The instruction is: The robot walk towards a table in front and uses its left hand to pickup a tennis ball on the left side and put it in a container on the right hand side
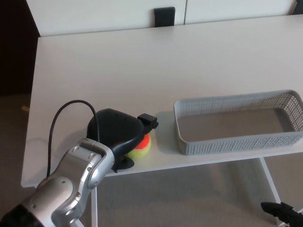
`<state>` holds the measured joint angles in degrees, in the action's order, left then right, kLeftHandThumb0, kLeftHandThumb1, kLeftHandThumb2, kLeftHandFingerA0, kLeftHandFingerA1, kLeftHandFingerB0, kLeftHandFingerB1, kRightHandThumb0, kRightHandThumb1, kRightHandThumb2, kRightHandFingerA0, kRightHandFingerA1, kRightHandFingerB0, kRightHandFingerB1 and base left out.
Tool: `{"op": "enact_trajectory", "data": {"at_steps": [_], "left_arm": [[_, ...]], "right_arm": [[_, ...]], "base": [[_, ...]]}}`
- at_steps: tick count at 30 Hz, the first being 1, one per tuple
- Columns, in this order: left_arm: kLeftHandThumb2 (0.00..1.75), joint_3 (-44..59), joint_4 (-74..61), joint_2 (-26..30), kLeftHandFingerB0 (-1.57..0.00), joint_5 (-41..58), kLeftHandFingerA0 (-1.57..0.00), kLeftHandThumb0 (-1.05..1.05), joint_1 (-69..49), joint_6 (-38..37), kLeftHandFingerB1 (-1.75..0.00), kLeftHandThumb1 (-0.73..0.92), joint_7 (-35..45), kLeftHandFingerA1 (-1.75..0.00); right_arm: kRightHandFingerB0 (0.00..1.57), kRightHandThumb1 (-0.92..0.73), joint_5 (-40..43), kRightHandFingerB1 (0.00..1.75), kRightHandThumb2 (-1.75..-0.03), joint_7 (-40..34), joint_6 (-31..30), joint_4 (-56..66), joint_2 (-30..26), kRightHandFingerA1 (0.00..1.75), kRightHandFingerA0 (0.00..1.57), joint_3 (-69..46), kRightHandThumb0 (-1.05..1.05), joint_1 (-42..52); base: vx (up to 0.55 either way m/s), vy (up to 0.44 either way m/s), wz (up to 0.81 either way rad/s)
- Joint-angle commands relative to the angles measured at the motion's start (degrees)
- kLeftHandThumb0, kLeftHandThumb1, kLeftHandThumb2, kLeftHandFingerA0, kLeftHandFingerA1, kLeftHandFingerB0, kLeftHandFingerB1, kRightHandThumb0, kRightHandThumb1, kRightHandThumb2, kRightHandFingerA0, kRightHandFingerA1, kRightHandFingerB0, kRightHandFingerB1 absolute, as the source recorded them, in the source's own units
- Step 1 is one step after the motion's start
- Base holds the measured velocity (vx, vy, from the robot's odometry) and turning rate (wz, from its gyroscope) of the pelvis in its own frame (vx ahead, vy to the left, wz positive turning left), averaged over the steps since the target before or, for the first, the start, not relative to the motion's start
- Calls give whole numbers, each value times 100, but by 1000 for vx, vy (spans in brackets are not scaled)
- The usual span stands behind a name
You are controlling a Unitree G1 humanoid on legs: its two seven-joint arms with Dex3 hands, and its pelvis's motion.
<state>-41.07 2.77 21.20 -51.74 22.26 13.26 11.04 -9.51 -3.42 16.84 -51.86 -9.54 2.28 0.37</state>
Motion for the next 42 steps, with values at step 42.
{"op": "enact_trajectory", "data": {"at_steps": [42], "left_arm": [[61,1880,-523,-495,-70,464,-75,-25,1383,-393,-77,75,48,-167]], "right_arm": [[43,-65,-305,44,-59,28,-195,-164,-313,55,56,375,-28,-221]], "base": [[0,0,0]]}}
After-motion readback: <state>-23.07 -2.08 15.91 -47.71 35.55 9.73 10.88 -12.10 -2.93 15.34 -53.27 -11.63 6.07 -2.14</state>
